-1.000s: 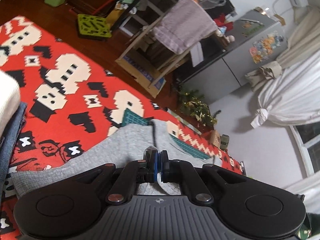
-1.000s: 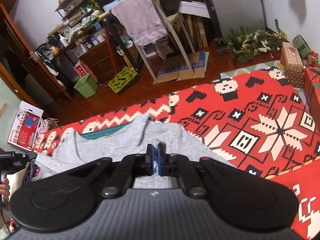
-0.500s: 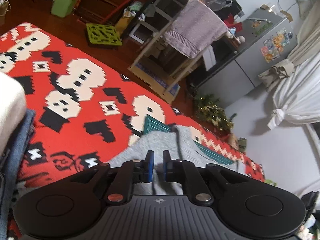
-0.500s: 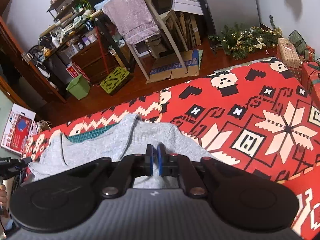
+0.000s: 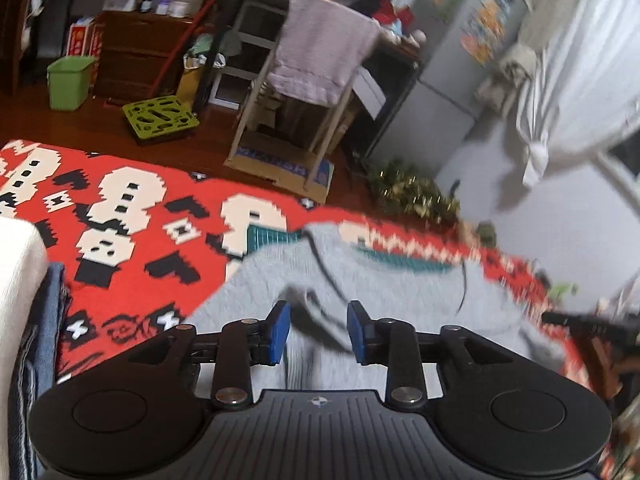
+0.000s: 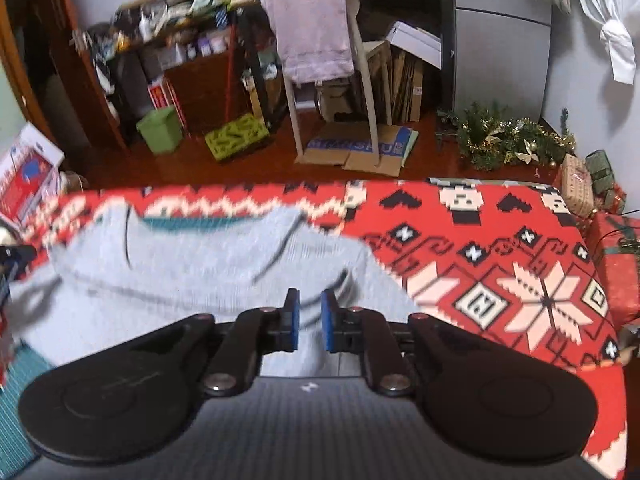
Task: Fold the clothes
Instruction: 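Open both tools and lay the folded hem onto the shirt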
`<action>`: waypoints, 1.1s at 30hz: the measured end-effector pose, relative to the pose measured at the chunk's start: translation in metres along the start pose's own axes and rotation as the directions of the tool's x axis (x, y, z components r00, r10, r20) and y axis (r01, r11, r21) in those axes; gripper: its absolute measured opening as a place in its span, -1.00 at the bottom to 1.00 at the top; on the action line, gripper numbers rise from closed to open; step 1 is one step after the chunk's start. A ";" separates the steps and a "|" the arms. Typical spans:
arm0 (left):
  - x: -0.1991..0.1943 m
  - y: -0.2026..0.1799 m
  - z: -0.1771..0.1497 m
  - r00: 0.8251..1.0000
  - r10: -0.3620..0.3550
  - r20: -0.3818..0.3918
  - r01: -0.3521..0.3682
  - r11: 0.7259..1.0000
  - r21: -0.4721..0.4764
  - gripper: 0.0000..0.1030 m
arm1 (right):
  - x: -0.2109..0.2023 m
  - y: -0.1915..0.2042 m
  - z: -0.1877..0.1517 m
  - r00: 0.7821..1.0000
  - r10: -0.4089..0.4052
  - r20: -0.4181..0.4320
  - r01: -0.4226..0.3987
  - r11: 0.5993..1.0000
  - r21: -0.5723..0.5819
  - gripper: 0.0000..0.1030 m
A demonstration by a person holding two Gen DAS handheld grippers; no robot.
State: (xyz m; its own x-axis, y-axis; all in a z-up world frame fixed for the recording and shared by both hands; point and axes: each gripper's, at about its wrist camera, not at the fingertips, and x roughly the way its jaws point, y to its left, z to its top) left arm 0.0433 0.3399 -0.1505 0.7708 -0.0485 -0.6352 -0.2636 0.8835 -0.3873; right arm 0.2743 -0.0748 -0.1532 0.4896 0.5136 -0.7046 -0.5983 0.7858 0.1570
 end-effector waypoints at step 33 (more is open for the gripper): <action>0.076 -0.049 0.023 1.000 0.018 -0.026 -0.013 0.983 0.182 -0.58 | 0.025 0.049 -0.010 0.996 0.041 -0.084 -0.051 0.992 -0.118 -0.58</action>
State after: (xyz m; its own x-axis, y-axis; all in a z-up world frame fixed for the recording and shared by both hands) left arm 0.1283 0.3040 -0.1646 0.7506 -0.0450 -0.6592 -0.1637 0.9539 -0.2514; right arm 0.2504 -0.0267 -0.1695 0.4101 0.5146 -0.7530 -0.6929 0.7127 0.1097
